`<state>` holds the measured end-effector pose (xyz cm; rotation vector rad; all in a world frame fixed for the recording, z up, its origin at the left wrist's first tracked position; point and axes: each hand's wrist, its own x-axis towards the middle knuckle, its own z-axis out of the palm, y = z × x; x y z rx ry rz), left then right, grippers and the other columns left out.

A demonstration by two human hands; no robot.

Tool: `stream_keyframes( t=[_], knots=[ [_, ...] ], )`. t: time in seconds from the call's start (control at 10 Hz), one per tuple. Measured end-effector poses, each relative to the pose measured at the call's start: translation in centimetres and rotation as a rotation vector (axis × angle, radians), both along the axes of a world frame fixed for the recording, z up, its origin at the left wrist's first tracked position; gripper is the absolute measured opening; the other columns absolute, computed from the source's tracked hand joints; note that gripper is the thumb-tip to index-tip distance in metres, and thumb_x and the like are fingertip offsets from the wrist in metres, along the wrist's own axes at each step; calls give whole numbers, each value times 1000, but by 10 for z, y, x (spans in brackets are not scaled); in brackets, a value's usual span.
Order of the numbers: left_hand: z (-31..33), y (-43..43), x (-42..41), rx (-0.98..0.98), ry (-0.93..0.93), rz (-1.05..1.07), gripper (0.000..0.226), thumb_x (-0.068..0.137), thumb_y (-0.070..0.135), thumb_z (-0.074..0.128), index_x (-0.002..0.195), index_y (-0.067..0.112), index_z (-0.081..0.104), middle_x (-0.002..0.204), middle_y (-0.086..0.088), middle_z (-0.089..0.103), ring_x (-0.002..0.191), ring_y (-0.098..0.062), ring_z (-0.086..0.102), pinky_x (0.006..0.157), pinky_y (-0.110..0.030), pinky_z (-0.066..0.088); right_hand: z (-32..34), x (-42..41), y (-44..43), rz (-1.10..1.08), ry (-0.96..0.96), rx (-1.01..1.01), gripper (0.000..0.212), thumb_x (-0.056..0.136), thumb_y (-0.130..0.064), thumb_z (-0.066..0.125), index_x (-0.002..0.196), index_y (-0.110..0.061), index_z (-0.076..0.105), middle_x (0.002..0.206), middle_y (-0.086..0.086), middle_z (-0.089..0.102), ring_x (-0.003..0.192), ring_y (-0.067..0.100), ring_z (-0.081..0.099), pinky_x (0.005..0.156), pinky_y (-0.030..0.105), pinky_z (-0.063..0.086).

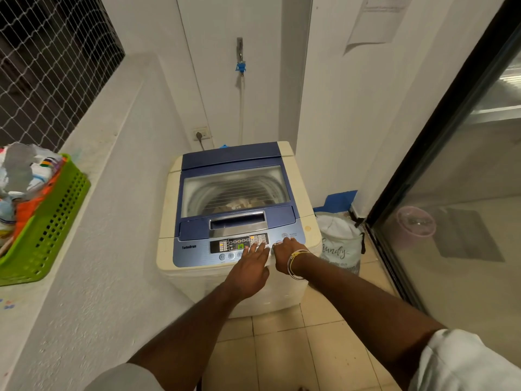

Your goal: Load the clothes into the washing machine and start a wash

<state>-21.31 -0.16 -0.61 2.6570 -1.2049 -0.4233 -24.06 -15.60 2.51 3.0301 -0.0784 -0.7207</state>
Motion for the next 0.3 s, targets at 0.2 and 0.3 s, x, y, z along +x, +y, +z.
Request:
stream_keyframes(
  t=[0.2,0.3],
  knots=[
    [4,24,-2,-9,-52,7,57,103,28,35,155,10,22,164,-12,15,152,-29,10,123,-40,5,-2,-15,7,-94,-147,115,39,91,-25,46,126,-11,53,126,11,58,115,30,52,101,40,41],
    [9,32,-3,-16,-59,18,56,104,28,35,155,10,22,164,-12,15,152,-29,10,123,-40,5,-3,-20,11,-74,-208,105,40,94,-30,43,128,-11,52,127,11,57,116,29,52,103,39,40]
  ],
)
